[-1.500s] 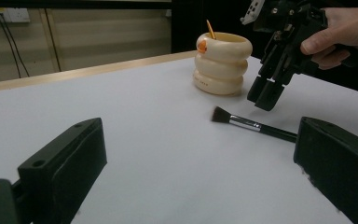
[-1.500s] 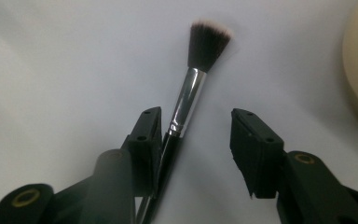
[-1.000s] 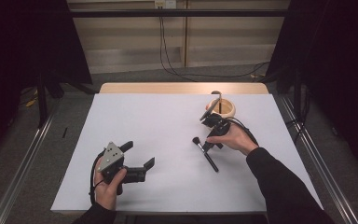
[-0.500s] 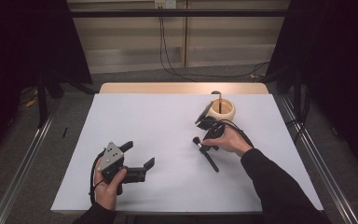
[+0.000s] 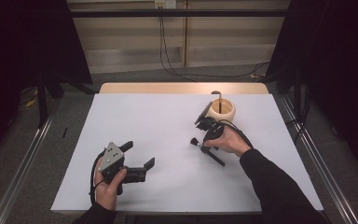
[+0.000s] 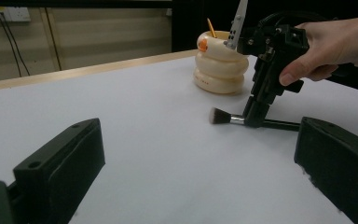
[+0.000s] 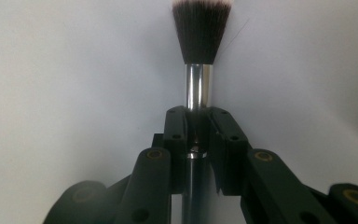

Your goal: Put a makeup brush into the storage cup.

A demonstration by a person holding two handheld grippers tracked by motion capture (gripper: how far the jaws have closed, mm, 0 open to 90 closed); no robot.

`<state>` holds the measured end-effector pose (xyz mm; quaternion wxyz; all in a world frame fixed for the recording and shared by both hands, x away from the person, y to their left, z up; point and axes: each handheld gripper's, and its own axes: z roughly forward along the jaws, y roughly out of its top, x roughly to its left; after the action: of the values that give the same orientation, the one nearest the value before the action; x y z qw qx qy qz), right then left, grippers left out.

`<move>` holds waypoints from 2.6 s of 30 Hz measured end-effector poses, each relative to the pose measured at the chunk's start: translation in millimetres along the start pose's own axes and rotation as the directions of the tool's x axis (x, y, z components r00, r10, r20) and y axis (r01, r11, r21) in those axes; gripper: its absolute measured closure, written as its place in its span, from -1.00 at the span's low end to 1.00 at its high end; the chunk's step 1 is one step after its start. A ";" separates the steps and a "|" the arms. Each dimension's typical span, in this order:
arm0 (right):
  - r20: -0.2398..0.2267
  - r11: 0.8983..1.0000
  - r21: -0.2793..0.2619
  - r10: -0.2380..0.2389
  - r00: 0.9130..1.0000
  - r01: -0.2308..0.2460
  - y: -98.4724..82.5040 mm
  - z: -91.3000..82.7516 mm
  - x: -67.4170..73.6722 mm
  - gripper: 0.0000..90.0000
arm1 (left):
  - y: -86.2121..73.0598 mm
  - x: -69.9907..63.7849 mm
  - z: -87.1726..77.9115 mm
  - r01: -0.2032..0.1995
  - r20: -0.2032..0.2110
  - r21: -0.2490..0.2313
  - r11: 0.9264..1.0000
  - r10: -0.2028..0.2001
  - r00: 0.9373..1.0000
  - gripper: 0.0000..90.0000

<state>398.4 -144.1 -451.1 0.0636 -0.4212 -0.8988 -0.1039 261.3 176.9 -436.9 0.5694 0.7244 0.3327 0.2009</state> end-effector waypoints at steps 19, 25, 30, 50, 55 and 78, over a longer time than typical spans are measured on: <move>0.009 0.999 -0.040 -0.006 1.000 0.007 -4.0 -0.4 0.4 0.75 | -0.1 0.4 1.2 0.005 -0.004 0.002 1.000 -0.005 1.000 -0.97; 0.015 0.998 -0.057 -0.013 1.000 0.014 -7.5 -1.3 0.1 0.75 | -0.3 0.8 1.4 0.006 -0.001 0.004 1.000 -0.005 1.000 -0.97; 0.010 0.995 -0.095 -0.019 1.000 0.020 -9.8 -1.9 0.3 0.75 | -0.3 0.8 1.1 0.005 0.000 -0.001 1.000 -0.005 1.000 -0.97; -0.012 0.979 -0.202 0.011 1.000 -0.013 -26.9 -18.4 -2.5 0.75 | 0.0 0.8 0.4 -0.001 -0.008 0.001 1.000 0.001 1.000 -0.97; -0.018 0.968 -0.249 0.016 1.000 -0.020 -33.5 -21.5 -4.1 0.75 | -0.1 0.6 0.8 0.002 -0.006 0.001 1.000 -0.002 1.000 -0.97; -0.051 0.881 -0.471 0.023 0.998 -0.044 -60.2 -37.6 -4.7 0.75 | -0.1 0.3 0.7 -0.001 -0.003 0.001 1.000 0.001 1.000 -0.97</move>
<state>356.0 -194.2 -423.6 -0.0193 -0.4372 -0.8373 -0.3277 262.0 176.7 -437.2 0.5684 0.7246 0.3333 0.2022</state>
